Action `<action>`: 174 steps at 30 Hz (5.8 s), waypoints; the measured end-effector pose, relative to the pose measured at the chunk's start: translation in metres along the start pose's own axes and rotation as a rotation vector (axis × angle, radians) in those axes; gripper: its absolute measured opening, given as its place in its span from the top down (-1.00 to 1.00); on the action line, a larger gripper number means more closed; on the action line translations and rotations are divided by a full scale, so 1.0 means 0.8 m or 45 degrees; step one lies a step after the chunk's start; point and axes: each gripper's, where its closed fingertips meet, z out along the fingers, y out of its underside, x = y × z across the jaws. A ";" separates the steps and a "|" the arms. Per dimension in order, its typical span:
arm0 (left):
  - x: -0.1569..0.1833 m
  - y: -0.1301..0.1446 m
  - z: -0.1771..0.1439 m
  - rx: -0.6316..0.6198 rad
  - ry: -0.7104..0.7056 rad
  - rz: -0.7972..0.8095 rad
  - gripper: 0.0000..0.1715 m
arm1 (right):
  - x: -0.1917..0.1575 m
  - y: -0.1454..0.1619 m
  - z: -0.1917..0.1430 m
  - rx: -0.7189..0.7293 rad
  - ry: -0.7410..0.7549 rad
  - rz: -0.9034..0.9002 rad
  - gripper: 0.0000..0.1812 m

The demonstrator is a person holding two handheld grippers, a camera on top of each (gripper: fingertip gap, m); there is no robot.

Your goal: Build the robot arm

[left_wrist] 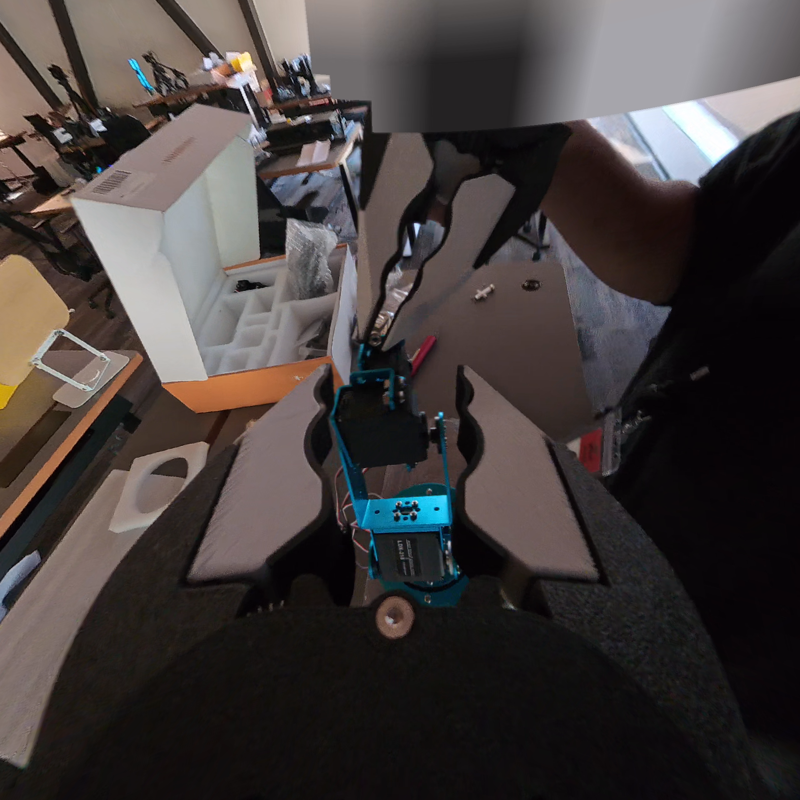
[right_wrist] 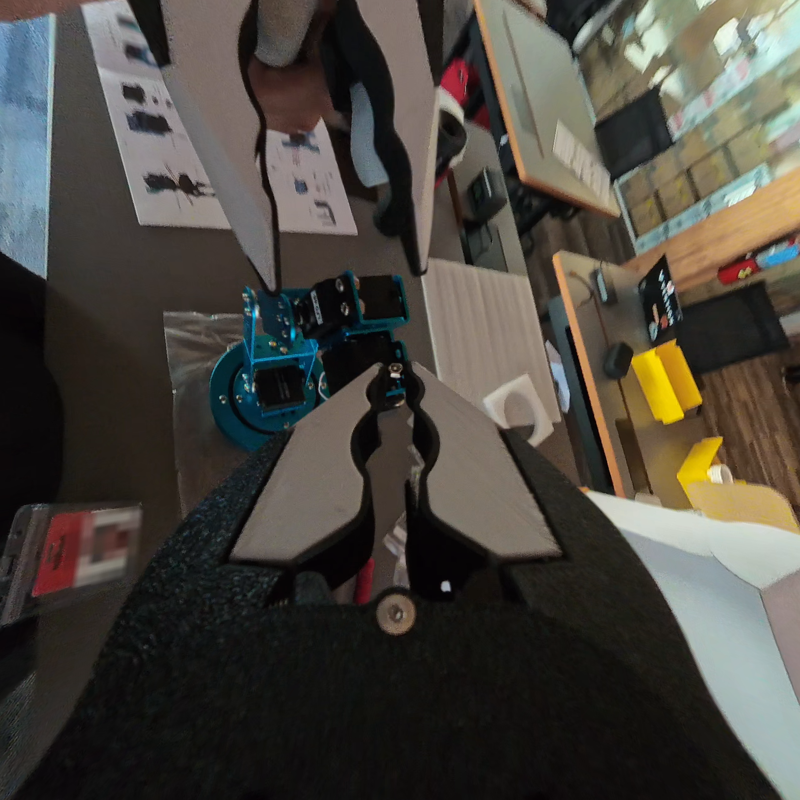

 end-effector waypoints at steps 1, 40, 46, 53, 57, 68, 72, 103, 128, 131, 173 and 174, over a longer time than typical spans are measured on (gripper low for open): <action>-0.005 0.001 0.000 0.033 0.005 -0.034 0.32 | 0.002 0.001 0.000 -0.046 0.000 0.007 0.93; -0.010 0.027 0.041 0.136 0.004 -0.046 0.37 | 0.005 0.027 -0.024 -0.113 0.090 0.427 0.66; 0.015 -0.009 0.022 0.200 0.083 -0.025 0.32 | -0.012 0.024 -0.018 0.452 0.081 0.538 0.58; 0.021 -0.002 0.042 -0.007 -0.059 0.015 0.32 | -0.014 0.021 -0.001 0.674 0.092 0.497 0.66; 0.018 0.009 0.045 -0.095 -0.172 -0.013 0.31 | -0.015 0.015 -0.001 0.817 0.046 0.531 0.65; 0.021 0.010 0.057 -0.197 -0.262 0.015 0.31 | -0.016 0.010 -0.009 0.895 0.008 0.523 0.71; 0.019 0.010 0.059 -0.217 -0.273 0.031 0.30 | -0.016 0.009 -0.009 0.894 0.009 0.514 0.71; 0.018 0.015 0.064 -0.430 -0.330 0.108 0.27 | -0.009 0.009 -0.006 0.903 0.143 0.551 0.83; 0.021 0.019 0.062 -0.519 -0.390 0.082 0.31 | -0.006 0.009 -0.005 0.913 0.092 0.552 0.84; 0.016 0.022 0.061 -0.529 -0.405 0.077 0.31 | -0.006 0.009 -0.005 0.910 0.090 0.550 0.84; 0.023 0.020 0.065 -0.520 -0.368 0.114 0.28 | -0.007 0.010 -0.004 0.892 0.084 0.542 0.84; 0.022 0.022 0.066 -0.529 -0.370 0.116 0.26 | -0.007 0.010 -0.004 0.890 0.085 0.542 0.84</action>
